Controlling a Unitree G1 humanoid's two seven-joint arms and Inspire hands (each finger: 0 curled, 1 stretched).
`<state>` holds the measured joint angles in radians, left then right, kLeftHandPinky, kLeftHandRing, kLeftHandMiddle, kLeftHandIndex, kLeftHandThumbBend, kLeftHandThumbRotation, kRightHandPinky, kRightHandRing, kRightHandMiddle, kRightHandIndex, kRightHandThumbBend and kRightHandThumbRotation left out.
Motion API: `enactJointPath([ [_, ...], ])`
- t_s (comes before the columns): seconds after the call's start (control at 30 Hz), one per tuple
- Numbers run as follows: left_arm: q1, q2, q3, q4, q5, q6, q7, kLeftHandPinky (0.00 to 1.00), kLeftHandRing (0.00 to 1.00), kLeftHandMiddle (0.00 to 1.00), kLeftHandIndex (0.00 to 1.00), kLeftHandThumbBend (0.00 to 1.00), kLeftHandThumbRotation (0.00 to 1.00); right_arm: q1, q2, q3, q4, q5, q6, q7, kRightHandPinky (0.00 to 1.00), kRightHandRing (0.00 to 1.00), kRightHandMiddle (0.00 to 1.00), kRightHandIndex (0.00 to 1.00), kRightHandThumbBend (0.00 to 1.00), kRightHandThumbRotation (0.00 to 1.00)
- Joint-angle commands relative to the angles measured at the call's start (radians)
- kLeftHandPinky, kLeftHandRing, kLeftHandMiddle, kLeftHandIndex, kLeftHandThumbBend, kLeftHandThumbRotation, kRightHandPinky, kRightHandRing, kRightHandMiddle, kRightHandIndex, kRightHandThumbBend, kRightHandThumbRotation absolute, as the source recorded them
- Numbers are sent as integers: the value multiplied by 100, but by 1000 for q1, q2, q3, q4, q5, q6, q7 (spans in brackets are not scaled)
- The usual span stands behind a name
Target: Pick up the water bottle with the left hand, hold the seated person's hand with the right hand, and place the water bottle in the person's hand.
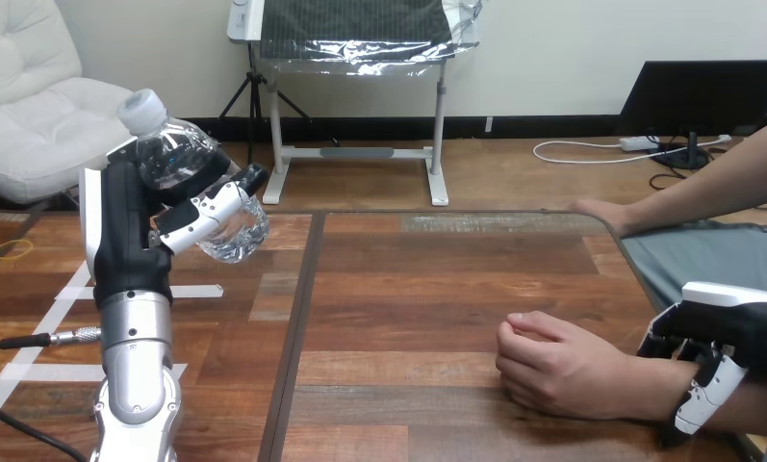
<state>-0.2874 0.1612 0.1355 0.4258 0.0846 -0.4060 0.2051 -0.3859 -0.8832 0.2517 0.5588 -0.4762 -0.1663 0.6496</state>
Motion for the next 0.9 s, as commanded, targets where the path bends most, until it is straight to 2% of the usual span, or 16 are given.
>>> enactJointPath([
  [0.0,-72,4,4,-59,-6,-17,-2,26,30,36,41,57,0,27,42,42,27,-13,14,19,47,56,64,65,100,11],
  [0.27,-71,2,4,-64,-6,-15,-2,26,30,36,41,56,0,30,43,46,20,-10,-7,11,45,52,60,64,100,12],
  [0.5,-69,2,6,-69,-8,-10,-2,26,31,37,41,56,0,33,47,50,21,-22,-17,-21,45,52,60,62,100,12],
  [0.7,-67,4,7,-70,-10,-13,-4,26,31,37,41,56,0,37,43,58,21,-45,-53,-71,42,49,57,59,93,18],
  [0.87,-68,5,9,-68,-7,-19,-1,26,31,37,41,56,0,44,40,63,16,-69,-80,-118,33,41,51,55,85,29],
])
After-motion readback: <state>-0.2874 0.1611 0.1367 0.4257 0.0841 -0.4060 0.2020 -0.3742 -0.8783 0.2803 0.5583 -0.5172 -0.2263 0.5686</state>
